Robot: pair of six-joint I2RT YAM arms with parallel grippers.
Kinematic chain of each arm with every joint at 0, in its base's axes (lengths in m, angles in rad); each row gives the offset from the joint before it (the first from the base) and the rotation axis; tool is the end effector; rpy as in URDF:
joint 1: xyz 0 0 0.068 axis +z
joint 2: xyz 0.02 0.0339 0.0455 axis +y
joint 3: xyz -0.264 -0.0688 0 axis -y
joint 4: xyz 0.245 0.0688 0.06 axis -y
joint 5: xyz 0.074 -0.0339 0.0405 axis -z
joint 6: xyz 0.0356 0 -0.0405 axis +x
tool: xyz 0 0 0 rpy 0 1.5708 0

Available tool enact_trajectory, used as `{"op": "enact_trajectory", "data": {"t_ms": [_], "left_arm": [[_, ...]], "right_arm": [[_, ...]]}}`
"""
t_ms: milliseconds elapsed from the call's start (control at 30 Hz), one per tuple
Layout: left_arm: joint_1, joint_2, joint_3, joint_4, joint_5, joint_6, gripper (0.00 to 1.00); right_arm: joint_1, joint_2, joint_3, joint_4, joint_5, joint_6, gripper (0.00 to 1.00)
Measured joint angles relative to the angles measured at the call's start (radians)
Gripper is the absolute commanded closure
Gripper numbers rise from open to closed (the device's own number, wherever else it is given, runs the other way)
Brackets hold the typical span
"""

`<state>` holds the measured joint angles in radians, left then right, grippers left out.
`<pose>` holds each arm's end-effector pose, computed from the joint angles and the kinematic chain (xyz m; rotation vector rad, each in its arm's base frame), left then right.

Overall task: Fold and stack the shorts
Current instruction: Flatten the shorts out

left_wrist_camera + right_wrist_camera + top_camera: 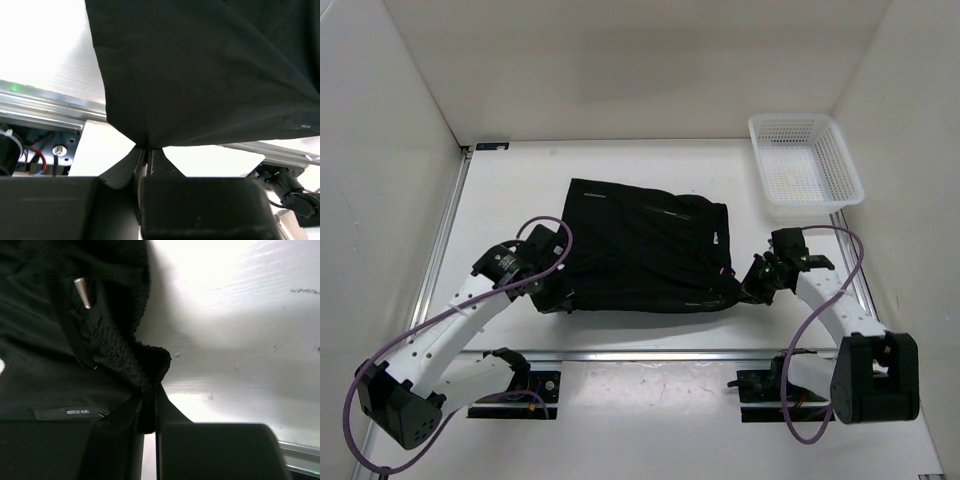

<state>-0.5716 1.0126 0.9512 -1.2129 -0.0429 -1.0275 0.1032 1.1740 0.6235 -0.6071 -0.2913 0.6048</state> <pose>0.1357 -0.0855 0.2775 -0.6627 2.8156 -0.2665 0.1994 0.0309 0.1810 0.6106 2.7298 0.5878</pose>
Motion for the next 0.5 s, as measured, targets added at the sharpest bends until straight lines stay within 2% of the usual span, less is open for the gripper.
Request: {"op": "enact_trajectory", "data": {"t_ms": [100,200,267,433,500], "left_arm": [[0.016,0.034,0.071,-0.022,-0.002,0.010,0.90],[0.105,0.159,0.254,-0.027,-0.011,0.082,0.90],[0.183,0.296,0.448,-0.036,-0.025,0.154,0.90],[0.327,0.666,1.018,-0.031,-0.039,0.303,0.90],[0.354,0.735,1.136,-0.028,-0.030,0.340,0.90]], "right_arm": [[0.000,-0.054,0.021,-0.027,-0.001,-0.002,1.00],[0.002,-0.007,0.142,-0.080,0.000,0.002,1.00],[0.004,0.092,0.315,-0.106,0.000,0.007,1.00],[0.004,0.393,0.899,-0.110,0.003,-0.008,1.00],[0.005,0.426,0.998,-0.085,0.005,-0.017,1.00]]}}
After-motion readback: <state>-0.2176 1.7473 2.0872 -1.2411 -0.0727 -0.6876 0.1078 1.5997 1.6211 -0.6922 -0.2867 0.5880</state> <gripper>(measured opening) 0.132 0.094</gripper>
